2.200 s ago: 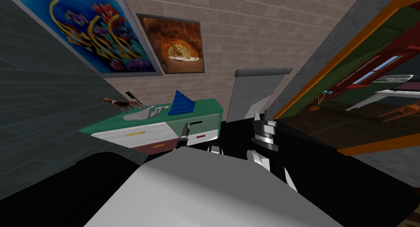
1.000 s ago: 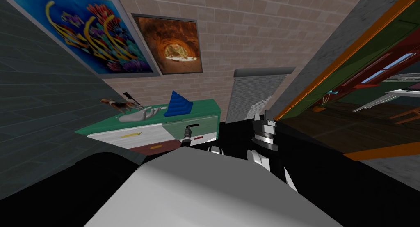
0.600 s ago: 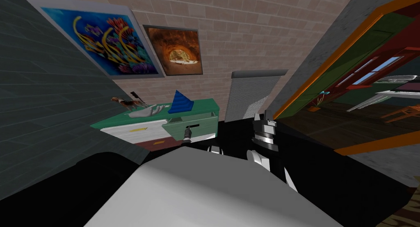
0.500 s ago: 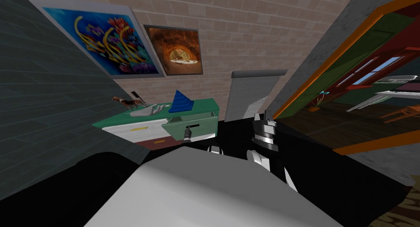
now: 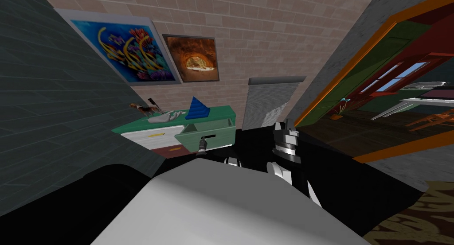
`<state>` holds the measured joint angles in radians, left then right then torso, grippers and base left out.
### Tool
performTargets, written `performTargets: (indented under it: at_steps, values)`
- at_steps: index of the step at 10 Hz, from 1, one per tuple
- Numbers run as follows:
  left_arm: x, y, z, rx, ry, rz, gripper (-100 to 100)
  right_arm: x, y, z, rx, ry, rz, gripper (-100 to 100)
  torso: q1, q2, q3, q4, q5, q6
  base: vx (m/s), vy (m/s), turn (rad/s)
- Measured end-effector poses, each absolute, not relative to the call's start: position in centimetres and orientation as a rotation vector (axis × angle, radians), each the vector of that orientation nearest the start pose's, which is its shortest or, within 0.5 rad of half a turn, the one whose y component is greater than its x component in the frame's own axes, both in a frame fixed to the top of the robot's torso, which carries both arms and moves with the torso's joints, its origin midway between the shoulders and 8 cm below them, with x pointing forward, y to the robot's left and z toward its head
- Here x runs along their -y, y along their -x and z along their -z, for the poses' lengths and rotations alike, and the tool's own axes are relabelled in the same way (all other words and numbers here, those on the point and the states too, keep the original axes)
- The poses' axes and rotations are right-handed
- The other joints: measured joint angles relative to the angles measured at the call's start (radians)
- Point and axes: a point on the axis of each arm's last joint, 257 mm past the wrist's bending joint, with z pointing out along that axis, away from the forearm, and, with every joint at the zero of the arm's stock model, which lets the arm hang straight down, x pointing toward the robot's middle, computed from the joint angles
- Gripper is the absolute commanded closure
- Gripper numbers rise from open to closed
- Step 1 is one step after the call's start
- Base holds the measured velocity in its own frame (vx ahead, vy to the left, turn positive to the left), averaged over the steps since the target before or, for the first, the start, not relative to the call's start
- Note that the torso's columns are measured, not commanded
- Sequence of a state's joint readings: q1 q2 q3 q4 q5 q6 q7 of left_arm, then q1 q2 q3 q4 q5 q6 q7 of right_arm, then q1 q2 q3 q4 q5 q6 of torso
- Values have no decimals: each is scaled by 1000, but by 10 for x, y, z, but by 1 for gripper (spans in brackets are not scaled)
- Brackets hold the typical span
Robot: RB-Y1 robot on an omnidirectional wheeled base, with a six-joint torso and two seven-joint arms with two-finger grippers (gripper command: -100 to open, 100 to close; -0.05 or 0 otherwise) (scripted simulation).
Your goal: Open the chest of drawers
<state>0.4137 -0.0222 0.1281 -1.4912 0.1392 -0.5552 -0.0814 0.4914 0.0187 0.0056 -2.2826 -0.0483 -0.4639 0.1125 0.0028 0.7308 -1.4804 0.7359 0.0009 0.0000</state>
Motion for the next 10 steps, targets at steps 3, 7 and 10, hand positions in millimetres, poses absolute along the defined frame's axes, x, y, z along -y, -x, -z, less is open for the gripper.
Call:
performTargets:
  at_steps: [3,7,10]
  values:
    - [-368,-371,291,-909,1267,978,-100,285,-349,-22,-614,-680,-1232,0,-4,8,5,3,-1,0,6,-12,-12]
    - [-372,-372,272,-907,1267,974,-100,285,-349,-22,-614,-680,-1232,0,-3,7,4,2,-1,0,-3,-10,-9]
    - [-376,-370,258,-912,1275,967,-100,285,-349,-22,-614,-680,-1232,0,-5,9,5,5,-4,0,-1,-9,-8]
